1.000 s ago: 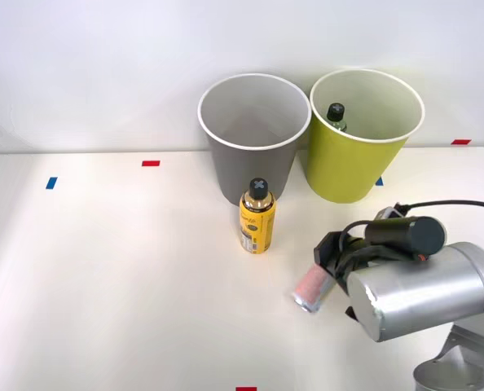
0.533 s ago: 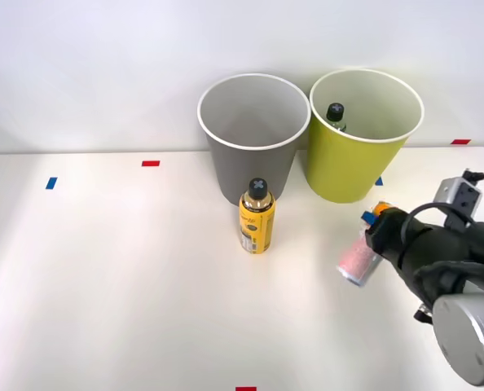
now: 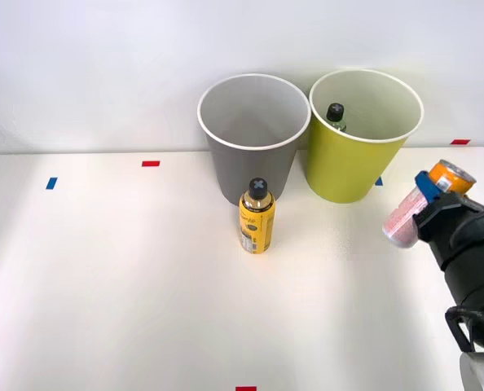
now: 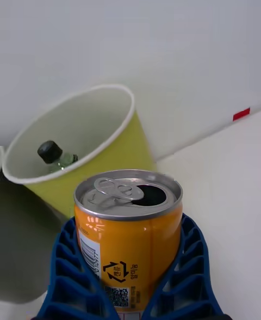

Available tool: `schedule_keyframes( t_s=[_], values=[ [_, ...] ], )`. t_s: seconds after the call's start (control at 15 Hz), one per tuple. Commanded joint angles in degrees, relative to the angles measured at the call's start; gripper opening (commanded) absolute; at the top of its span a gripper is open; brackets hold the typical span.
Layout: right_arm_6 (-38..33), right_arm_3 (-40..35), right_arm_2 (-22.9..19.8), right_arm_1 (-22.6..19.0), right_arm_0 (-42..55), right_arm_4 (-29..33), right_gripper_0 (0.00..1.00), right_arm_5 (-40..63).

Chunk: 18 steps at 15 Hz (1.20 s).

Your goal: Put cans in the gray bin, plastic bottles in the light green bin

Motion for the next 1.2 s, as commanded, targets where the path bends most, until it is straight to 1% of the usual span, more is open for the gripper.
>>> schedule_keyframes(
  t_s=[0.07,0.27,0.4,0.47,0.53,0.6,0.67,0.73,0.8,1.0,1.2],
  values=[
    [-1.66,0.07,0.77,-0.63,-2.30,-1.60,0.00,-10.04],
    [-2.71,0.07,3.67,-1.25,-5.90,-2.57,0.00,-15.23],
    [-5.79,0.07,6.48,-3.27,-10.38,-2.39,0.00,-15.58],
    [-8.87,2.53,8.24,-3.97,-13.63,-0.19,0.00,-17.60],
    [-11.68,6.84,8.77,-3.89,-16.80,1.57,0.00,-21.56],
    [-14.14,13.43,8.85,-3.36,-21.10,3.76,0.00,-26.74],
    [-15.46,18.44,8.77,-2.83,-24.53,6.14,0.00,-29.29],
    [-15.55,22.92,8.06,-1.95,-28.22,10.09,0.00,-30.61],
    [-15.63,26.79,7.97,-1.60,-31.65,11.76,0.00,-31.93],
    [-15.28,34.88,8.24,-2.22,-39.74,11.94,0.00,-33.33],
    [-15.20,39.53,10.08,-5.56,-43.96,12.38,0.00,-33.51]
  ],
)
